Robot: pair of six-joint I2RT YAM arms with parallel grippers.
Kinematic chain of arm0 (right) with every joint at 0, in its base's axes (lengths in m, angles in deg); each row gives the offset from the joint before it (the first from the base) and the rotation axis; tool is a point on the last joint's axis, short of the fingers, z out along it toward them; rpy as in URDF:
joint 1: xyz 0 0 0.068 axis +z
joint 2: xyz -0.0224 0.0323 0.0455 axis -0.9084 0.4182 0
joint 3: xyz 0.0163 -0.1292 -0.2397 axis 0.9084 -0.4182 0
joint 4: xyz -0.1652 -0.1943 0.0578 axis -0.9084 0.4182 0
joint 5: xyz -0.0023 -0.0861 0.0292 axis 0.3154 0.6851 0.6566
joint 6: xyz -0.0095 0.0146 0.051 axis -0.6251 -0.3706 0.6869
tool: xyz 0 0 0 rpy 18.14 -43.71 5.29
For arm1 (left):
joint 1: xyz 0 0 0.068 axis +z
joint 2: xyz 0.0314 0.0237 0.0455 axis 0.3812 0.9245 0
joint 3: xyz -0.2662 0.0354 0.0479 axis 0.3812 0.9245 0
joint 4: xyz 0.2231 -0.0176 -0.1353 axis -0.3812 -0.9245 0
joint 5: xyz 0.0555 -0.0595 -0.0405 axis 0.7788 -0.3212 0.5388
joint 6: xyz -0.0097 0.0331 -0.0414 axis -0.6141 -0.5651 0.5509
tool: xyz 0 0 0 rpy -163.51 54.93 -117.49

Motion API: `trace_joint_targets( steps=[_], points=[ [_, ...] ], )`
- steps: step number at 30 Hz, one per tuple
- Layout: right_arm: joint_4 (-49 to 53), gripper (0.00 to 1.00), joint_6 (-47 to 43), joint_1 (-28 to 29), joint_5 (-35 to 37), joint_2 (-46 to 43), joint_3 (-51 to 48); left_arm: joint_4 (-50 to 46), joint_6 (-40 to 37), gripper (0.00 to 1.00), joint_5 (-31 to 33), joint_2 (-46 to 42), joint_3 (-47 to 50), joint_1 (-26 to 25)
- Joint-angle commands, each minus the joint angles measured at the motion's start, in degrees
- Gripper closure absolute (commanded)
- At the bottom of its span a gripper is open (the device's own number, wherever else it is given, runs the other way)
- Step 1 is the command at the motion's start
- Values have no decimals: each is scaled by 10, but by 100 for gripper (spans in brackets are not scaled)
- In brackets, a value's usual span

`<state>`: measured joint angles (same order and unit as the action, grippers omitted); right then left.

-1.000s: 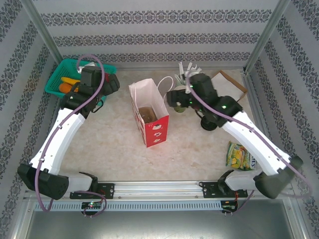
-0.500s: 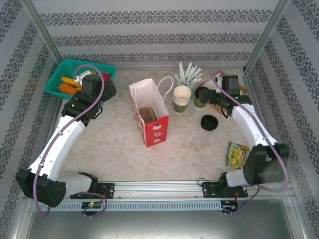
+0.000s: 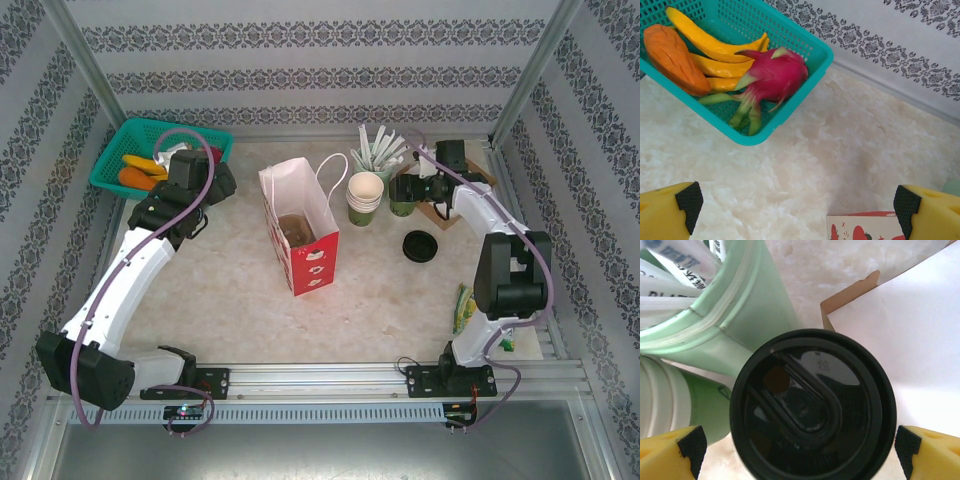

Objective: Pack the takeout coffee

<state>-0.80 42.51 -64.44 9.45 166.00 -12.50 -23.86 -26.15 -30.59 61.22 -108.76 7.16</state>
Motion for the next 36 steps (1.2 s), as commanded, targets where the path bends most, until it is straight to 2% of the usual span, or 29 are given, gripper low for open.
trace_joint_targets(
  steps=[1, 11, 16, 20, 24, 28, 36],
  points=[
    [-6, 2, -17, -7, -1, 22, 29, 11, -7, 0, 19, -6, 15, 5],
    [1, 4, -21, -7, -3, 55, 48, 7, -10, 0, 19, 6, 8, 6],
    [8, 22, -15, -7, 2, 56, 47, 6, -10, 0, 12, 8, 5, 6],
    [20, 28, -1, -7, -6, 50, 47, 5, -11, 0, 9, 6, 5, 6],
    [23, 29, 28, -7, -3, 35, 27, 6, -12, 0, 5, 3, 7, 6],
    [17, 29, 56, -7, -40, 13, -11, 4, -17, 0, 0, 1, 7, 5],
    [-1, 30, 98, 12, -38, -88, -126, 12, -20, 0, -6, -12, 18, 5]
  ],
)
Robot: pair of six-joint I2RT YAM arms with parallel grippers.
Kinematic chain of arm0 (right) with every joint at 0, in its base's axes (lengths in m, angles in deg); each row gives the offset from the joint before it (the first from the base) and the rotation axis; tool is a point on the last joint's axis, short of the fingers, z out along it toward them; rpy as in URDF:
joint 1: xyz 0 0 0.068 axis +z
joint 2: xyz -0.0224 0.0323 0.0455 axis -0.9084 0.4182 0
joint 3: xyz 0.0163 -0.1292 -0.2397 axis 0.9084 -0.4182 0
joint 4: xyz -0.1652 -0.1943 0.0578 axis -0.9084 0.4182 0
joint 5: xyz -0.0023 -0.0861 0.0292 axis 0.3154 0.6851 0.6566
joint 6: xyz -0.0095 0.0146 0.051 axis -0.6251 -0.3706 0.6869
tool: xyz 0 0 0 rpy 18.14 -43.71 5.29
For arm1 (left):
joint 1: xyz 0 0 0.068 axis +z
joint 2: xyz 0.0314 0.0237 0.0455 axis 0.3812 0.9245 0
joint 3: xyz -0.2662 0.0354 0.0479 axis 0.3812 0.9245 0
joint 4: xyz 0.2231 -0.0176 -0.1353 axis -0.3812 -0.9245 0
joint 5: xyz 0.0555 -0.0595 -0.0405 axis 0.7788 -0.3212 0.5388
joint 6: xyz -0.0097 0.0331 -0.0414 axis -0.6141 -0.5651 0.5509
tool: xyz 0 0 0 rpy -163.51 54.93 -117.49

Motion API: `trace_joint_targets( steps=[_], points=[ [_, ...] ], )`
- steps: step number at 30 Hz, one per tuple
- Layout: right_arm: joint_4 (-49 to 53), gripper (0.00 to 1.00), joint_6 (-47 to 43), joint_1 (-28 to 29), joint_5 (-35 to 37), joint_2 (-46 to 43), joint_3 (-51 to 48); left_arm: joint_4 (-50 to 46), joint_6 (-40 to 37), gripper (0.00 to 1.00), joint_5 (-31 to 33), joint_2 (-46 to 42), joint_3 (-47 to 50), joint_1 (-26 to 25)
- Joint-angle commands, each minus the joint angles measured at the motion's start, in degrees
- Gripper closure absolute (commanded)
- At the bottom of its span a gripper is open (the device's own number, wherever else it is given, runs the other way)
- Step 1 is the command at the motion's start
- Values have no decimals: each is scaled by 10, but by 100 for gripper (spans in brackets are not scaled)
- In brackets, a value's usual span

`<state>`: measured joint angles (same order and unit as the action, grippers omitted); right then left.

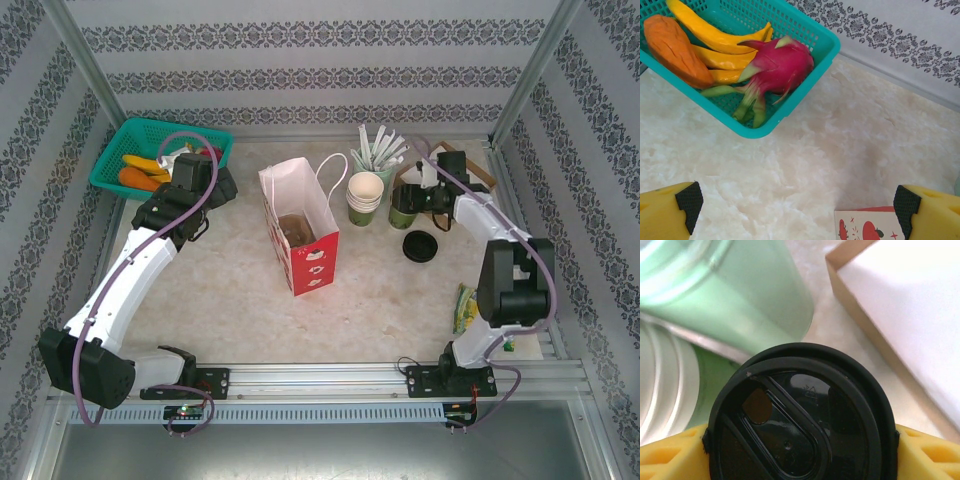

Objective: Pack the takeout coffee

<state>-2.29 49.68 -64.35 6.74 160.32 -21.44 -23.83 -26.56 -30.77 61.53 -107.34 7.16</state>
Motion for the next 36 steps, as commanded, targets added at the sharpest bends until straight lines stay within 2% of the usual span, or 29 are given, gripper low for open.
trace_joint_targets(
  steps=[1, 9, 18, 23, 30, 36],
  points=[
    [12, 30, 28, 17, -14, -44, -53, 14, -17, 0, -9, -15, 5, 6],
    [20, 30, 64, 86, -7, -144, -141, 22, -2, 0, -23, -19, 15, 5],
    [31, 30, 139, 197, 74, -224, -210, 21, 3, 0, -49, -25, 11, 6],
    [94, 28, 156, 238, 122, -272, -222, 20, 8, 0, -52, -35, 9, 5],
    [119, 23, 180, 267, 141, -356, -279, 16, 13, 0, -59, -44, 8, 6],
    [134, 15, 163, 268, 155, -377, -285, 17, 16, 0, -67, -42, 7, 5]
  ],
)
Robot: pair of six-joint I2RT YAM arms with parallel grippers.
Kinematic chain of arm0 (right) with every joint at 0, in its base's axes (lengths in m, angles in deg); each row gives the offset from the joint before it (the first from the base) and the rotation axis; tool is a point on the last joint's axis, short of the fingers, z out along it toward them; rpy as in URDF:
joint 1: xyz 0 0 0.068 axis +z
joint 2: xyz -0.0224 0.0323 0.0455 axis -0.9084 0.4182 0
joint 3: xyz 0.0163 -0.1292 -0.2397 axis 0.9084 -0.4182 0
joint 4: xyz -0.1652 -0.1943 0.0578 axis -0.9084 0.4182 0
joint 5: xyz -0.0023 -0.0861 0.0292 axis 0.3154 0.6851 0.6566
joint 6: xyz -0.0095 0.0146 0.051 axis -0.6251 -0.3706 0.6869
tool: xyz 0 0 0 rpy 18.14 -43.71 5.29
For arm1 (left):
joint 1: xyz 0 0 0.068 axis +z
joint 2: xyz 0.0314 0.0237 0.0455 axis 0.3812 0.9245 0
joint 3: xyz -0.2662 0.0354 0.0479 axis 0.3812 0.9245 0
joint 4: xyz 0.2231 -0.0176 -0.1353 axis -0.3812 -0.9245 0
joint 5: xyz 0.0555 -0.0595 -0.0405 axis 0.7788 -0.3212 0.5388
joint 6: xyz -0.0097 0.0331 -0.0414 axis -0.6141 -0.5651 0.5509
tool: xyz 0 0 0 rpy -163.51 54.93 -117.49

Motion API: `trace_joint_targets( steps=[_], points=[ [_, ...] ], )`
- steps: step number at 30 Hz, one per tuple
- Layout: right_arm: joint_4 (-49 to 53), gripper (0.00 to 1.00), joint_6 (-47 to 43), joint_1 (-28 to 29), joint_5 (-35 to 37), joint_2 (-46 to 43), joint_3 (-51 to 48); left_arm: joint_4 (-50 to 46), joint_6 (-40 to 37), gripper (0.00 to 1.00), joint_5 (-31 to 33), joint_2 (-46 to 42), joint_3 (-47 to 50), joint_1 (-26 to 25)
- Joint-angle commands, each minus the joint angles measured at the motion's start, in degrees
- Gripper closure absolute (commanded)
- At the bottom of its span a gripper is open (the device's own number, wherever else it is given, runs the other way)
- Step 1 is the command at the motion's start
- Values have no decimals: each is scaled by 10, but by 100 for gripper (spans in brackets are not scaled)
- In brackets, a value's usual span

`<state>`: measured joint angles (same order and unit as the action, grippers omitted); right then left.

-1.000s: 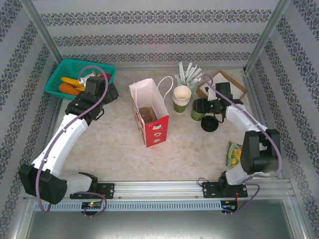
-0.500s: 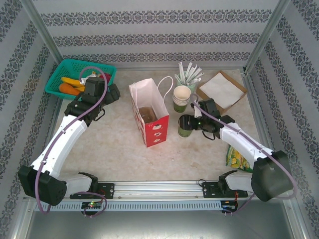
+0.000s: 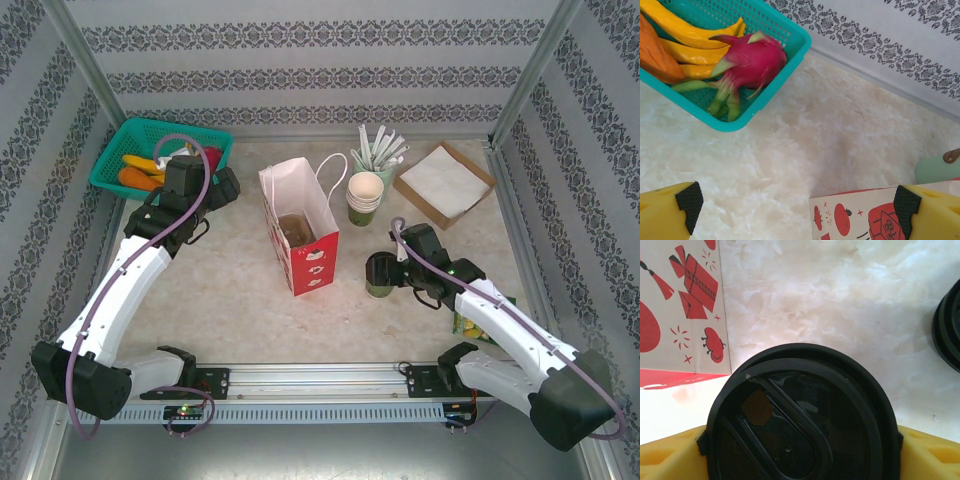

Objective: Pack the takeout coffee

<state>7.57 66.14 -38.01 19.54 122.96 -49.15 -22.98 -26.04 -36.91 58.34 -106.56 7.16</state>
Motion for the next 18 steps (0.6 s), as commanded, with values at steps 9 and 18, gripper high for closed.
trace_joint_targets(
  steps=[9, 18],
  points=[
    [126, 2, 10, 4, 11, 25, 60, 1, 8, 0, -7, -3, -7, 6],
    [231, 2, 51, 0, -5, 102, 165, -4, 17, 0, -6, 12, -13, 5]
  ],
)
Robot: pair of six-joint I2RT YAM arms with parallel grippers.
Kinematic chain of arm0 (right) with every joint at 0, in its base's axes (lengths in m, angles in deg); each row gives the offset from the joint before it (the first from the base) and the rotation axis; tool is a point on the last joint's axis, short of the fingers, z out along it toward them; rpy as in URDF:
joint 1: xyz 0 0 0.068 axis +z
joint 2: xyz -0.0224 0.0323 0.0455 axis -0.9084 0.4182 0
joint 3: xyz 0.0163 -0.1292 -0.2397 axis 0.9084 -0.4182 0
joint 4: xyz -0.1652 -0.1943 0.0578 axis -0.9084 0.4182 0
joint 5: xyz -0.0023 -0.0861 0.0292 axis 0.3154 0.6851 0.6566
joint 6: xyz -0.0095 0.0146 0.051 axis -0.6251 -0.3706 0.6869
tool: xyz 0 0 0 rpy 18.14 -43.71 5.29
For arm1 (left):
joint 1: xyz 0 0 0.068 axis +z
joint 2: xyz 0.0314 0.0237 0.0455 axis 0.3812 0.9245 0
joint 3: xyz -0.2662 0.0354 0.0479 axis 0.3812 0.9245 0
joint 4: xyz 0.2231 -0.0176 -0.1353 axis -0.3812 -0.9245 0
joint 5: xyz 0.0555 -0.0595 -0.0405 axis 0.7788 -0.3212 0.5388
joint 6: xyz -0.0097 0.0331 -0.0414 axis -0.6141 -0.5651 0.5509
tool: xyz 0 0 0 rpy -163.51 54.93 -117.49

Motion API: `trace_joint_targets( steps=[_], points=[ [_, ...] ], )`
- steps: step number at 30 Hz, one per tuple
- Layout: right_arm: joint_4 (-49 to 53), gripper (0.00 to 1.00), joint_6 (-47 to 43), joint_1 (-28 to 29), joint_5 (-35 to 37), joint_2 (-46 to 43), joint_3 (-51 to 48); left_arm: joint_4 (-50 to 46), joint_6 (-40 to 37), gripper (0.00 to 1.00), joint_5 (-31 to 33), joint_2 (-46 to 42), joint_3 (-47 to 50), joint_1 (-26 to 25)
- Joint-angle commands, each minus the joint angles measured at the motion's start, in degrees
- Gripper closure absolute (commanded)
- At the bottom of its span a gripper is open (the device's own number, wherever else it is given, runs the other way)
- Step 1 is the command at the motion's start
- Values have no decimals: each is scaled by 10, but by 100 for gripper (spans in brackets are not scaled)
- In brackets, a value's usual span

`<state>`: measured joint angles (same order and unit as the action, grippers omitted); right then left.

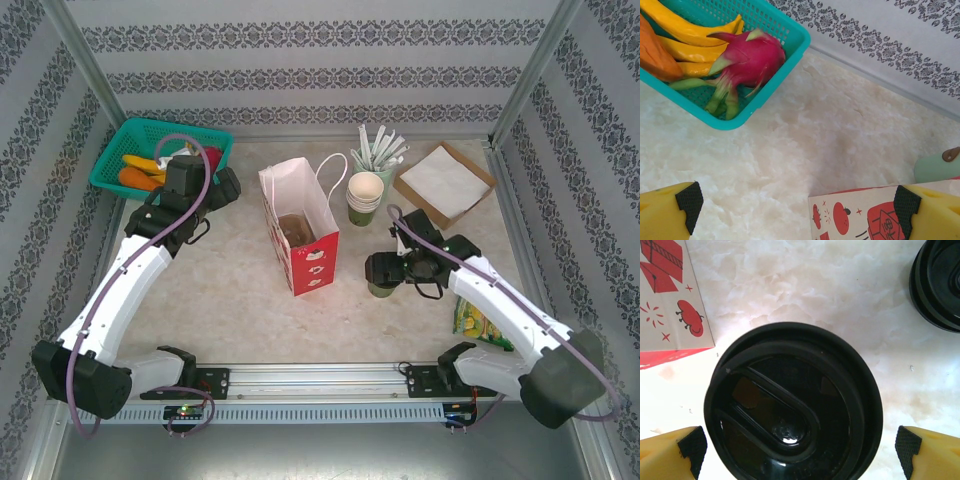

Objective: Pack the takeout coffee

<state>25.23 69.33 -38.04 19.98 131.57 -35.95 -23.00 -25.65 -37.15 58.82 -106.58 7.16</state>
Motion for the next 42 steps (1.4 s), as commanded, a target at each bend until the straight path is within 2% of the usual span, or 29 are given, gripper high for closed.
trace_joint_targets(
  steps=[1, 3, 7, 15, 34, 42],
  points=[
    [59, 2, 20, 0, -18, 27, 45, -4, 14, 0, -4, 10, -15, 5],
    [71, 2, 21, 0, -25, 44, 65, -3, 15, 0, -5, 14, -17, 5],
    [117, 2, 15, 1, 5, 88, 103, -5, 8, 0, -6, 19, -21, 5],
    [148, 2, 10, 6, 2, 131, 135, -12, 4, 0, -3, 25, -22, 5],
    [139, 2, 7, 10, -3, 172, 151, -16, 3, 0, 5, 26, -14, 5],
    [176, 2, 20, 12, -11, 196, 175, -15, 3, 0, 5, 25, -8, 5]
  ],
)
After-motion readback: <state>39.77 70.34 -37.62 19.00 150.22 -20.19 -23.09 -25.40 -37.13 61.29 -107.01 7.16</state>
